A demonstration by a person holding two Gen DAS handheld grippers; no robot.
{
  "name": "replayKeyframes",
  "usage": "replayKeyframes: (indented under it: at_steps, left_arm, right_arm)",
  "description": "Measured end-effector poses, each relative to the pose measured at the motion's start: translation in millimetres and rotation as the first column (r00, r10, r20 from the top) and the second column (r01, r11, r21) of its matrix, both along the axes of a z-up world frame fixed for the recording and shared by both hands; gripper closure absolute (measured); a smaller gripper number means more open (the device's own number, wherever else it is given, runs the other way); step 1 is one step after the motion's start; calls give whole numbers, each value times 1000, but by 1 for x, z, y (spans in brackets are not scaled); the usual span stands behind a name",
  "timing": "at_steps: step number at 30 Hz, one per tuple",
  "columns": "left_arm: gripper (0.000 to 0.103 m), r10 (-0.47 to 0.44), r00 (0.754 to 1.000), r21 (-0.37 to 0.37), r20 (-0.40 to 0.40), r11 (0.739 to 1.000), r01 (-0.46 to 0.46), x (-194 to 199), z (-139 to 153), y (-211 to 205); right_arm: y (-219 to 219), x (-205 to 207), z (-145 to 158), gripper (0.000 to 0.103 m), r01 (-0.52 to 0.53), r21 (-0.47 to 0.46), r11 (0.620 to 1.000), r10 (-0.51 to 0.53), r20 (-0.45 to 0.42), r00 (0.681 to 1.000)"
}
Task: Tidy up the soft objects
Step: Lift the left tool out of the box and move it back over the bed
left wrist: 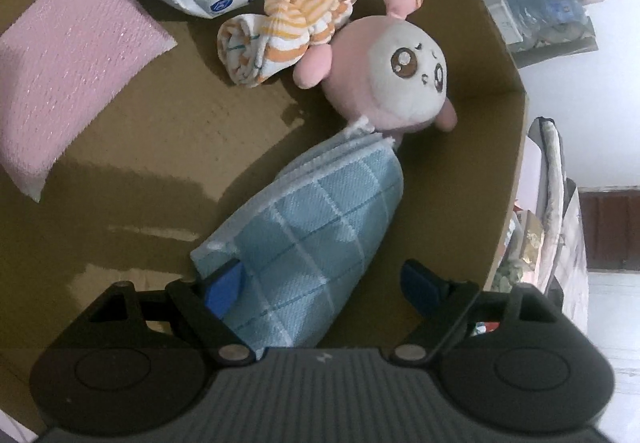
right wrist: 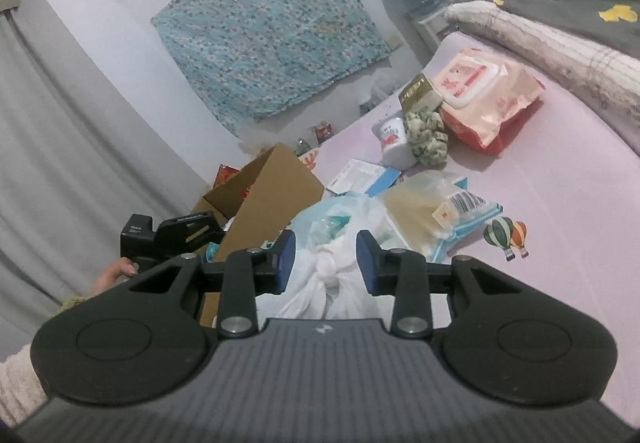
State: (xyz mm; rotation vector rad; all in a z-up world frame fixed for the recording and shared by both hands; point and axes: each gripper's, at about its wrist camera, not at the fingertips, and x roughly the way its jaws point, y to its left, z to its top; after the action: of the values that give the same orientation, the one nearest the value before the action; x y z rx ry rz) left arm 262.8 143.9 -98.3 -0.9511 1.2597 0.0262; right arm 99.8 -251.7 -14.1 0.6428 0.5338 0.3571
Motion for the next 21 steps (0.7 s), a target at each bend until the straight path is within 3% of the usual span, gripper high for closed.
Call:
replayKeyframes:
  at_steps: [7,9,21]
  left_arm:
    - [13,29,998,9,55,1000,-30,-16,16,5]
    - [13,36,995,30,90,999,-39,-20,27,7]
    - [11,40,959,140,281,987,-82,-74,111,6]
  right_arm:
    - [0,-3,0,68,7,2,1000,-7,4,1000]
    - [-1,-5,-1,62,12,4,1000,-12,10,1000]
    - [-11,-18,-5,56,28,8,1000,-28,33,999]
